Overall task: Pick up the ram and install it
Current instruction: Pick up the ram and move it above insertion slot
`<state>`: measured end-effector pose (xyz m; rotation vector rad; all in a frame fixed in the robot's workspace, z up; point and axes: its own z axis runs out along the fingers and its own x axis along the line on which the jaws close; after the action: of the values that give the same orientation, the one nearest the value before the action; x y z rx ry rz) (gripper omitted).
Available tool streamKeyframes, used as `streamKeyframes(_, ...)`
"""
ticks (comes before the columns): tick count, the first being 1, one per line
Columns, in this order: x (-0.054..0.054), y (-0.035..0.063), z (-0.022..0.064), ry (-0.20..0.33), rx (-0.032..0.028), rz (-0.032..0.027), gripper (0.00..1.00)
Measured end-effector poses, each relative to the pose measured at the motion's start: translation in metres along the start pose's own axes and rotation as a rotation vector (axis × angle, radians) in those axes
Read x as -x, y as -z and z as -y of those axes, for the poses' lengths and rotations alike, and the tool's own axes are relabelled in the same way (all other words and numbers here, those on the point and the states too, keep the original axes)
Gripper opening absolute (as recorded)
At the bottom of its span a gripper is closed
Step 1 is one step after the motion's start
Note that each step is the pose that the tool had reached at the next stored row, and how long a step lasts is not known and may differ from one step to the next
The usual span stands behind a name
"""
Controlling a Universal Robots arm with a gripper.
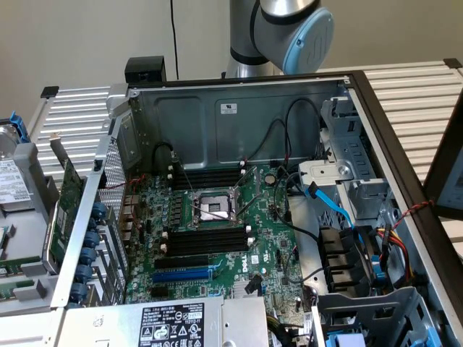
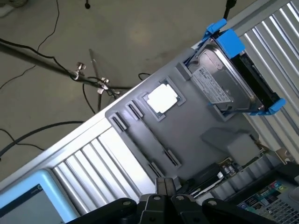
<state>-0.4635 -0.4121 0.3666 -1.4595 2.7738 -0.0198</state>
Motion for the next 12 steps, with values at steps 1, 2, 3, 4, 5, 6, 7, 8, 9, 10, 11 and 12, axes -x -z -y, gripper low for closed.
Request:
streamKeyframes(1, 0.0000, -0.0002, 0.0000, 0.017, 0.0000, 0.0002, 0.11)
streamKeyframes(2, 0.0000, -0.0004, 0.0000, 0.036, 0.0000, 0.0005, 0.11)
streamKeyframes(3, 0.0000, -0.0007, -0.0001, 0.054, 0.0001, 0.0008, 0.11)
streamKeyframes(4, 0.0000, -0.0009, 0.0000, 0.072, 0.0001, 0.0010, 0.11)
streamKeyframes(5, 0.0000, -0.0012, 0.0000, 0.091, 0.0001, 0.0012, 0.11)
streamKeyframes(6, 0.0000, -0.0014, 0.0000, 0.108, 0.0001, 0.0015, 0.11)
streamKeyframes(7, 0.0000, -0.0016, 0.0000, 0.126, 0.0000, 0.0018, 0.11)
streamKeyframes(8, 0.0000, -0.0018, 0.0000, 0.144, -0.0001, 0.0021, 0.11)
streamKeyframes(9, 0.0000, -0.0020, 0.0000, 0.164, -0.0002, 0.0025, 0.11)
streamKeyframes(10, 0.0000, -0.0021, 0.0000, 0.180, -0.0003, 0.0028, 0.11)
streamKeyframes(11, 0.0000, -0.0023, 0.0000, 0.200, -0.0005, 0.0032, 0.11)
streamKeyframes(12, 0.0000, -0.0025, 0.0000, 0.218, -0.0007, 0.0036, 0.11)
